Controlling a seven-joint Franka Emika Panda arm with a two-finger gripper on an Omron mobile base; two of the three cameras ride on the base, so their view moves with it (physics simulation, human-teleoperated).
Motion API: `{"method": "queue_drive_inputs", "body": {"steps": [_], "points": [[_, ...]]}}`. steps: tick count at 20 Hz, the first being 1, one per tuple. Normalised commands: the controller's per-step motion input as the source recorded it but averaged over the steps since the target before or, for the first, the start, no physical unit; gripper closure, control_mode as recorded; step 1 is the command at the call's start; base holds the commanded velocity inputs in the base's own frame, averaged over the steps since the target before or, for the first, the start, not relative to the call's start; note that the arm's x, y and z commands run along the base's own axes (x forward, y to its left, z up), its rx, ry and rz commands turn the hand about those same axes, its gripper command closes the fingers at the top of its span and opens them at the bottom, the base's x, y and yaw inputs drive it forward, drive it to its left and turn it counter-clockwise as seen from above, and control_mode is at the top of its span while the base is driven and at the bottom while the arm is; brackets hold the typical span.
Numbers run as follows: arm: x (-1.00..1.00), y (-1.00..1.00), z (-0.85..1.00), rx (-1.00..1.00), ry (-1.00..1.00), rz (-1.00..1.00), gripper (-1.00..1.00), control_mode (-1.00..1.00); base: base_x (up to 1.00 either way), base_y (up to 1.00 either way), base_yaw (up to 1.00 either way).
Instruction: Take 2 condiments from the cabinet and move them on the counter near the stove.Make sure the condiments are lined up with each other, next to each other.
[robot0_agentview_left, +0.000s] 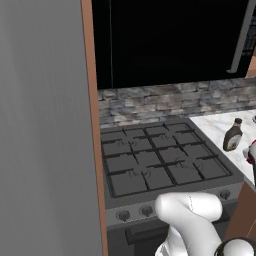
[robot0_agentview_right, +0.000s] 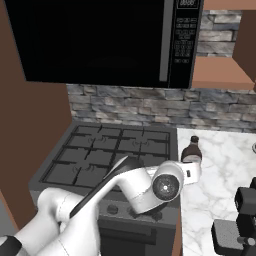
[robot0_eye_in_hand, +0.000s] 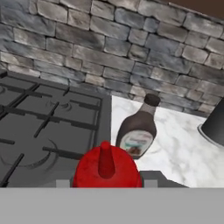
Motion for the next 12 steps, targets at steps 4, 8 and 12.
{"method": "queue_drive_inputs", "body": {"steps": [4,8,12], "points": [[0.23,-0.16,-0.10,0.02,-0.03,0.00,1.00,-1.00,0.00,0.00,0.00],[0.27,-0.05,-0.10,0.04,-0.02,0.00,1.00,-1.00,0.00,0.00,0.00],[0.19,0.00,-0.19,0.01,-0.04,0.00,1.00,-1.00,0.00,0.00,0.00]]}}
